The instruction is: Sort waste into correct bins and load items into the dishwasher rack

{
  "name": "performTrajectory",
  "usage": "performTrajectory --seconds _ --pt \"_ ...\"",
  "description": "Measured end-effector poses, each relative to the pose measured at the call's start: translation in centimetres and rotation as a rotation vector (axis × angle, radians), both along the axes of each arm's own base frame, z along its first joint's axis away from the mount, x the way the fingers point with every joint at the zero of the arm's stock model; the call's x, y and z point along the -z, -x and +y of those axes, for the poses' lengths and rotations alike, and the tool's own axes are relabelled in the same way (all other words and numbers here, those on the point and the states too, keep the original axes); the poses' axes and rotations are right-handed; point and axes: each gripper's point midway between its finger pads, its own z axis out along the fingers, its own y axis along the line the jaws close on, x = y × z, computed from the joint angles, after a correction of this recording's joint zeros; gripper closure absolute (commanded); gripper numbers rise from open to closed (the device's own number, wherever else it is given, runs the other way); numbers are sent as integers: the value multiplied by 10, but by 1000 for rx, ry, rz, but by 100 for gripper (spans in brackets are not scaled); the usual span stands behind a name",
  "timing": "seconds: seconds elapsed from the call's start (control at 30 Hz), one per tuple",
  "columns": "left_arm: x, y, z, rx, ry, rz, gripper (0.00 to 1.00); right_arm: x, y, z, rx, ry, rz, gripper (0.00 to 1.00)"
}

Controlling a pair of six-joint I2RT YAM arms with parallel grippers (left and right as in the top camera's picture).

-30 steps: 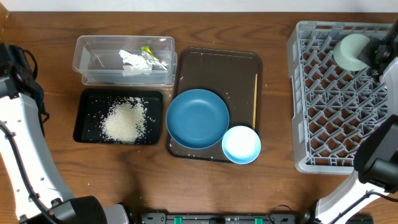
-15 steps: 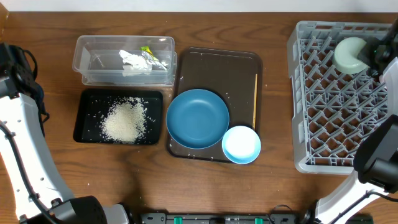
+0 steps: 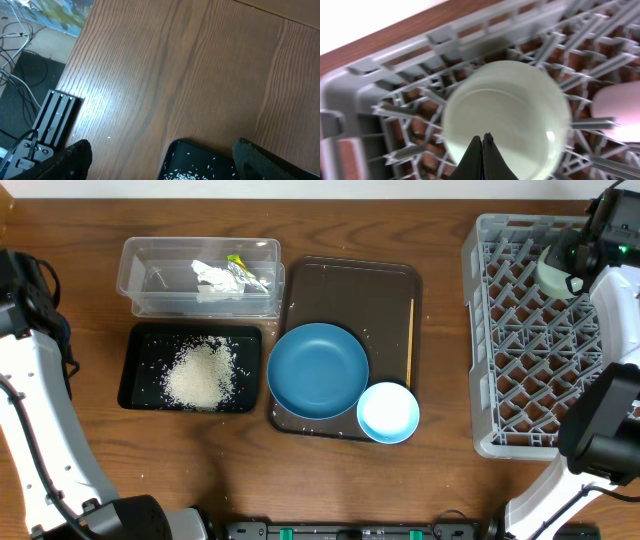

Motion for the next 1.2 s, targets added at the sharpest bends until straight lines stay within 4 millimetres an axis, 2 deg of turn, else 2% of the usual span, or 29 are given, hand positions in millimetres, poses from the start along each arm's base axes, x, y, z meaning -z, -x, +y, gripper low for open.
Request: performTrajectory --seconds 0.2,0.33,0.47,0.8,1.07,1.2 --pt "0 0 0 0 0 0 8 2 9 -21 67 51 28 99" --pt "0 0 0 0 0 0 8 5 14 -28 91 67 50 99" --pt "0 0 0 0 0 0 8 5 14 -26 83 59 47 99" --pt "0 0 0 0 0 0 8 0 -3 -9 6 -13 -25 99" --pt "0 0 0 0 0 0 8 25 -1 -17 36 5 36 99" --pt "0 0 0 0 0 0 8 30 7 -26 79 52 76 99"
